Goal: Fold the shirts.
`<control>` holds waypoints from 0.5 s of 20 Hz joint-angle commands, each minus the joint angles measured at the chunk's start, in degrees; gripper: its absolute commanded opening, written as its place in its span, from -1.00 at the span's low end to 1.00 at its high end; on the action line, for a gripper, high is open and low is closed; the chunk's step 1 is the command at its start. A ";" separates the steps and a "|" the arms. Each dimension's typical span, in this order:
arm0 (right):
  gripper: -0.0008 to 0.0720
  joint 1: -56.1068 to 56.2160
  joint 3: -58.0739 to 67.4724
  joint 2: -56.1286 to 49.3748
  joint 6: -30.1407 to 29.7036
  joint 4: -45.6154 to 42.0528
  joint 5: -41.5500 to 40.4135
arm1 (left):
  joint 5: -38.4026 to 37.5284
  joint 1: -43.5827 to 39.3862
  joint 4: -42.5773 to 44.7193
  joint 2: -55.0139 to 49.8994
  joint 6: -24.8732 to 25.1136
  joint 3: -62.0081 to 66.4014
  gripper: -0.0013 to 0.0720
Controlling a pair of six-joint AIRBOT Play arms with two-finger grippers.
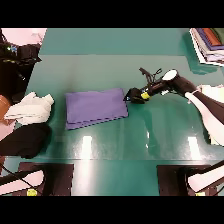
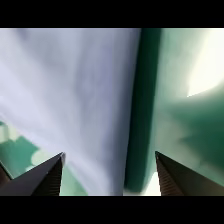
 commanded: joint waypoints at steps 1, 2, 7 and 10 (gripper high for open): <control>0.73 3.41 4.46 -7.13 -1.16 5.55 0.13 | -0.09 0.04 -0.28 0.04 0.04 0.00 -0.91; 0.62 5.27 6.95 -9.03 -1.14 5.53 0.22 | -0.11 0.04 -0.26 0.04 0.04 0.00 -0.91; -0.82 11.17 16.65 -13.55 -3.80 5.22 2.14 | -0.09 -1.07 -1.14 0.04 0.04 -0.04 -0.91; -0.94 10.03 20.13 -12.37 -4.13 4.79 2.69 | 0.85 -5.60 -0.50 0.04 0.04 -0.04 -0.91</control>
